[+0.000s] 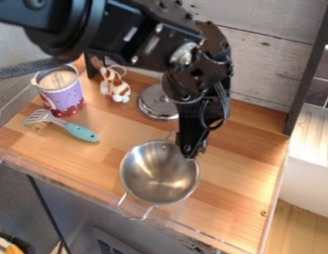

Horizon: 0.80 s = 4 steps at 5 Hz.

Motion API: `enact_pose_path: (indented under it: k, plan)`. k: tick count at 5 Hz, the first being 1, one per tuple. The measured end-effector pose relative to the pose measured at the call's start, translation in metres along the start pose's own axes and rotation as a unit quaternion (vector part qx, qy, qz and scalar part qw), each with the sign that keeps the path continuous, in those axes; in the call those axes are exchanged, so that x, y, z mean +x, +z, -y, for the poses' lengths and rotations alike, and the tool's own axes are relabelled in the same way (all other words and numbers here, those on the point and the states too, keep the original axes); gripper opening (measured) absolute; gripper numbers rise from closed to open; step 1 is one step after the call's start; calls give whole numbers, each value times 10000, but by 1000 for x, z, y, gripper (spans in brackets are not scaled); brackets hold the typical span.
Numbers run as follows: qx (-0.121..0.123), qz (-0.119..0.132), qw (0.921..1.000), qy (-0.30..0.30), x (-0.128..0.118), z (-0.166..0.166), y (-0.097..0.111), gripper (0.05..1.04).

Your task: Move the silver pot to the upper right side of the table

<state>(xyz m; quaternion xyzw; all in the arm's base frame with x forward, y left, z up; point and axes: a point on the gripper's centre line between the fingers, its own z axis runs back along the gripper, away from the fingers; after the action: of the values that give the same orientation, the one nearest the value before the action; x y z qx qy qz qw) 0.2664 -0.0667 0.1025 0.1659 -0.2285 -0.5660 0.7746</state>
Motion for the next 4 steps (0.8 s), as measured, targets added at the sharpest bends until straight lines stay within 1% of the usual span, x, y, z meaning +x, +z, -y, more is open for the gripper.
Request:
enact_pose_path:
  k: [1, 2, 3, 4]
  plan:
    - [-68, -50, 10000, 43, -3, 5, -3, 1001]
    - [-20, 34, 9997, 239, 0, 14, -2, 1001]
    - [59, -54, 9993, 361, 6, 23, 0, 1001]
    - [172, -227, 9976, 634, 14, 36, 1, 1001]
